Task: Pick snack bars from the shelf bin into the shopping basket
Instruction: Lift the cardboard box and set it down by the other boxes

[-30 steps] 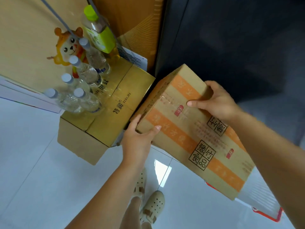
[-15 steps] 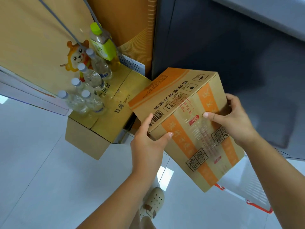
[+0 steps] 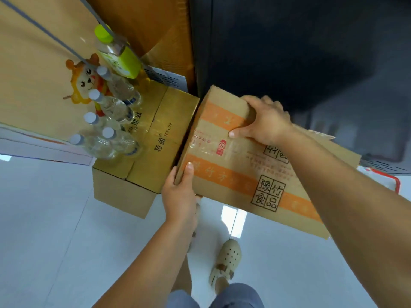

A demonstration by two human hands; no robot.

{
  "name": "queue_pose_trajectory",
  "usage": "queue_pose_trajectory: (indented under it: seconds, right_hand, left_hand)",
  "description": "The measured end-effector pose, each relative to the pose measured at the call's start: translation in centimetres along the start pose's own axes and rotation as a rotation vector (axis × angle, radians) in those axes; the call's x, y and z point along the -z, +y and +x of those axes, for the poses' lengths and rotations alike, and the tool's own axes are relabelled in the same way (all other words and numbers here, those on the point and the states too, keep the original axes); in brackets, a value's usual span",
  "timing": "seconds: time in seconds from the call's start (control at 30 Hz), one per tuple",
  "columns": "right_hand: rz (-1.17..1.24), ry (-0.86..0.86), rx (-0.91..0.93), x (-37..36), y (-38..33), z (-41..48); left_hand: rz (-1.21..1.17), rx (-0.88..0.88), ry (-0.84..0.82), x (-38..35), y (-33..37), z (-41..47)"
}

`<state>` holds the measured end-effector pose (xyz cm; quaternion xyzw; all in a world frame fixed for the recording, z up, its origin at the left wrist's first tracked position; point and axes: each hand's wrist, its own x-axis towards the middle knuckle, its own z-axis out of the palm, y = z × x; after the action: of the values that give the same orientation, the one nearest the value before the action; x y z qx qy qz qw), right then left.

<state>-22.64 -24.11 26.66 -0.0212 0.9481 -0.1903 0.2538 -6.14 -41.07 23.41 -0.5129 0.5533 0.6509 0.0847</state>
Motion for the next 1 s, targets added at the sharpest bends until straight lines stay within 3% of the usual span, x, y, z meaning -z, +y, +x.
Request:
queue_pose_trajectory:
  seconds: [0.17, 0.27, 0.37, 0.47, 0.6, 0.7, 0.8, 0.9, 1.0]
  right_hand:
    - [-0.017, -0.022, -0.051, -5.2, -0.7, 2.9]
    - [-0.033, -0.08, 0.045, -8.2, -1.7, 2.5]
    - [0.001, -0.031, 0.007, -11.3, 0.7, -0.8]
    - [0.073, 0.231, -0.213, -14.1, 5.1, -6.3]
    - [0.181, 0.449, -0.721, -15.0, 10.7, -12.8]
    - [0.49, 0.524, -1.017, -15.0, 13.1, -15.5]
    - [1.122, 0.553, -1.131, -15.7, 14.4, -16.4]
    - [1.52, 0.461, -1.134, -17.2, 14.7, -16.1]
    - [1.769, 0.548, -0.982, -17.3, 13.9, -15.3]
  left_hand:
    - [0.164, 0.105, 0.012, 0.8, -2.3, 6.3]
    - [0.483, 0.122, -0.008, 1.3, -1.4, 9.6]
    - [0.829, -0.163, -0.014, 0.1, 1.1, 10.2]
    - [1.19, -0.628, -0.045, -3.4, 3.4, 8.1]
    - [1.508, -1.0, -0.432, -11.6, 3.4, 7.0]
    - [1.697, -1.081, -0.634, -18.8, 2.2, 5.5]
    - [1.811, -1.113, -0.724, -25.2, 0.4, 3.5]
    - [1.889, -1.078, -0.728, -29.1, -0.8, 3.1]
    - [1.883, -1.025, -0.72, -30.5, -0.5, 2.4]
